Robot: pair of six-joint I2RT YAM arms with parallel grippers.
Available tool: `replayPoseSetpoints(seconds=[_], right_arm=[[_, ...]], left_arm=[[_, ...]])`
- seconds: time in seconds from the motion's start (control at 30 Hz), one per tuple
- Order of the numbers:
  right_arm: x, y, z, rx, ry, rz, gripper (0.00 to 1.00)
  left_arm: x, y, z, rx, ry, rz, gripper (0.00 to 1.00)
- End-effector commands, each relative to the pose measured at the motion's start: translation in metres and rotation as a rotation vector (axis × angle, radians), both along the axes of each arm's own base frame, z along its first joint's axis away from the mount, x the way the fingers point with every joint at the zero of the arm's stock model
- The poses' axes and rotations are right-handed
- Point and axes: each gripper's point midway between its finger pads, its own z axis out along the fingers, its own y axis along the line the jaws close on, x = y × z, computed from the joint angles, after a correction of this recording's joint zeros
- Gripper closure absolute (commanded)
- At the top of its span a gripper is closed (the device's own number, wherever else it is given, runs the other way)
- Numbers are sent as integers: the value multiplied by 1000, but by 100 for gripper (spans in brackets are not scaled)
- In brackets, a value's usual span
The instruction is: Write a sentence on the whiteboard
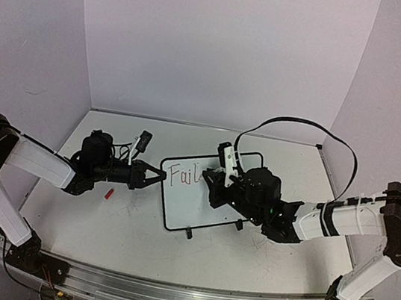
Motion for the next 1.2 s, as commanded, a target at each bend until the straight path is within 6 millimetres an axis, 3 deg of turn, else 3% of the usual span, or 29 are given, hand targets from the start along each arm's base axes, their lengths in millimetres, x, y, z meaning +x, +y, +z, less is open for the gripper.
replayPoseSetpoints(seconds=[0.0,0.2,0.9,1.17], right_arm=[[-7,14,40,90,-61,91,100],[3,29,39,88,-67,88,100],[23,5,27,33,-70,-87,100],[4,-9,57,125,-116,-29,100]], left_arm=[[2,-3,22,-24,-80,-7,100],[1,-2,25,-28,-85,-6,100],[0,-1,25,-25,-85,-5,100],[1,-2,22,-22,-80,-6,100]])
